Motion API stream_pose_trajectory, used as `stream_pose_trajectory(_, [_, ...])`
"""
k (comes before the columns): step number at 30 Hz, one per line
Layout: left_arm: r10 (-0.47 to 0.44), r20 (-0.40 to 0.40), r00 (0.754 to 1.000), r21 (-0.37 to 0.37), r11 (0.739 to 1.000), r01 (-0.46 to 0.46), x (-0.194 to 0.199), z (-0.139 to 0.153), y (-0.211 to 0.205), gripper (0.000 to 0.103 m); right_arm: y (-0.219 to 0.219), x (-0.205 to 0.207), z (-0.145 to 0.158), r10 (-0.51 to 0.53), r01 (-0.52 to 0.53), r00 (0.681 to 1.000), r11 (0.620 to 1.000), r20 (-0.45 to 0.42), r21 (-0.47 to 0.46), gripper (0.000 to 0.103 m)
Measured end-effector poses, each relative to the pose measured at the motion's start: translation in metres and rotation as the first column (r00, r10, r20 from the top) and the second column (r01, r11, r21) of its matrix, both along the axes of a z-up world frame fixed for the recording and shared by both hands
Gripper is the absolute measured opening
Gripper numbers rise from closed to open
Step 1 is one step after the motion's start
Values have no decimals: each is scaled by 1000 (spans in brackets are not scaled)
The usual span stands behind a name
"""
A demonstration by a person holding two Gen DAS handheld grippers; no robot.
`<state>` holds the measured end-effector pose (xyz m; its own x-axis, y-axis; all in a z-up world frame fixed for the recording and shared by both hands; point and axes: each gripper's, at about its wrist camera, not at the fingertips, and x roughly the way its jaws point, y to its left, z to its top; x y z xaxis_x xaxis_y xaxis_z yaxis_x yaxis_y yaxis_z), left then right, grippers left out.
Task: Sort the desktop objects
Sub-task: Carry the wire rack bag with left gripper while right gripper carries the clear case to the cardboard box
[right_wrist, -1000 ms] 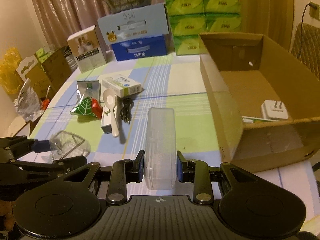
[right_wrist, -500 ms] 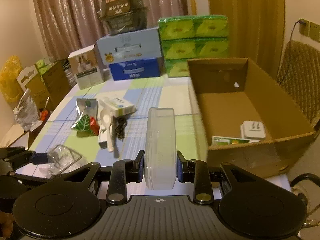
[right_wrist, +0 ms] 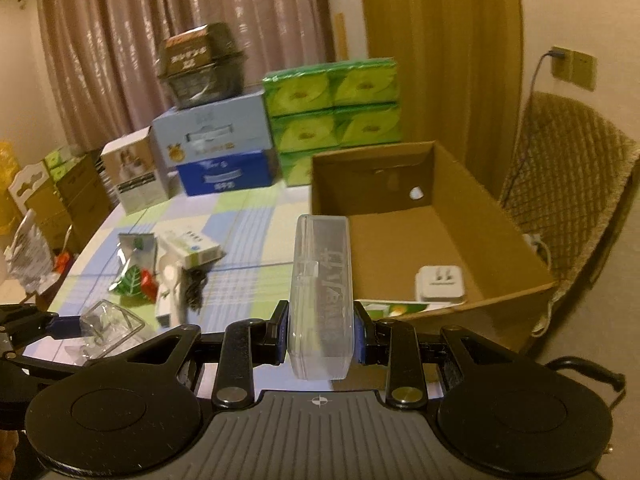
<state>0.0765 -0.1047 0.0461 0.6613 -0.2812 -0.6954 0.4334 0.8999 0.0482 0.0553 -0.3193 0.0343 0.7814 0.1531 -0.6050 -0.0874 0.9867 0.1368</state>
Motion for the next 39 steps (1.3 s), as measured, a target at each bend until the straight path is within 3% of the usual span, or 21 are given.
stream_pose_trajectory(16, [-136,34,990,-40,990,137,32,23,-91,61,-73,29,10,-86,87,996,996,24,-37,28])
stream_pose_trajectory(39, [-224,-1,975,-77,972,223,111,7,-180,61,-121,100,-30,-97,96,994,995,-46,-25,28])
